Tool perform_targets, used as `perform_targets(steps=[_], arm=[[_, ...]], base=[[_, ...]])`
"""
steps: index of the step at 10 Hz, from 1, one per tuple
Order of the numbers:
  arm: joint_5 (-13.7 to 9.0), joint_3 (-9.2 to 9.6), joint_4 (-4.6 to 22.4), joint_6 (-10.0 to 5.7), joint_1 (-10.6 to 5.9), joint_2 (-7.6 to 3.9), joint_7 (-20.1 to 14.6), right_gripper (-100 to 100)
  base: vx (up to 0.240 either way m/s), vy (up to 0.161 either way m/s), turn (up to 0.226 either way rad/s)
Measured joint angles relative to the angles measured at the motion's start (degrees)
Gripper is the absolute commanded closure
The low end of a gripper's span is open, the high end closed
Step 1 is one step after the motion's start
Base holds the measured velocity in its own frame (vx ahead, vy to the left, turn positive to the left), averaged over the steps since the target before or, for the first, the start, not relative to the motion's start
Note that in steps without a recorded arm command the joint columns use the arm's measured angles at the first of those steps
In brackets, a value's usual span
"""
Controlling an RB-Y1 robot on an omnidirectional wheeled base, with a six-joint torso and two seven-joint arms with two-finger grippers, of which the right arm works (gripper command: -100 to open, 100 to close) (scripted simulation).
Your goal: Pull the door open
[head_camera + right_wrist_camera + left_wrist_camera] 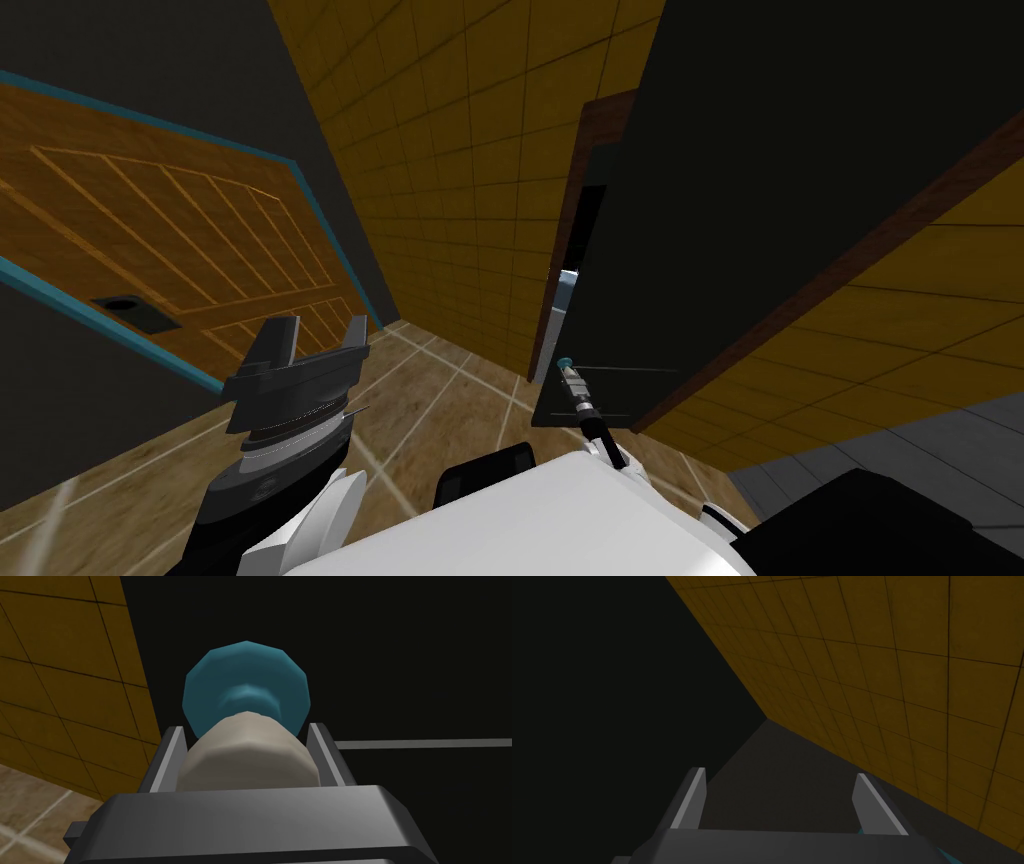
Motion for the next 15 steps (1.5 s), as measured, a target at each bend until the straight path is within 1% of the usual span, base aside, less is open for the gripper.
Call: perform_targets(steps=[2, 3, 5, 6, 7, 8, 9, 10, 13, 15], arm=[[0.88, 1.79, 0.25, -1.82, 0.74, -1.21, -1.77, 100], [1.15, 2.46, -0.34, -2.22, 1.47, -1.89, -2.36, 100], [1.70, 3.79, -0.54, -3.15, 2.35, -3.11, -3.86, 100], [1.99, 4.51, -0.69, -3.61, 2.71, -3.47, -4.45, 100], [2.10, 4.76, -0.64, -3.63, 2.85, -3.40, -4.57, 100], [2.32, 5.07, -0.68, -4.15, 3.13, -3.99, -4.99, 100], [2.53, 5.37, -0.74, -4.83, 3.42, -4.48, -5.51, 100], [2.91, 5.97, -0.12, -5.84, 3.48, -4.97, -6.32, 100], [3.96, 7.74, -0.11, -8.02, 4.93, -6.23, -8.05, 100], [4.66, 8.81, 1.26, -10.07, 5.16, -6.97, -9.53, 100]], base=[[-0.240, -0.016, 0.101], [-0.216, -0.010, 0.085], [-0.203, -0.056, 0.080], [-0.091, -0.035, 0.028], [-0.188, -0.020, 0.151], [-0.231, -0.040, 0.144], [-0.237, -0.051, 0.142], [-0.238, -0.059, 0.124], [-0.222, -0.069, 0.131], [-0.199, -0.038, 0.107]])
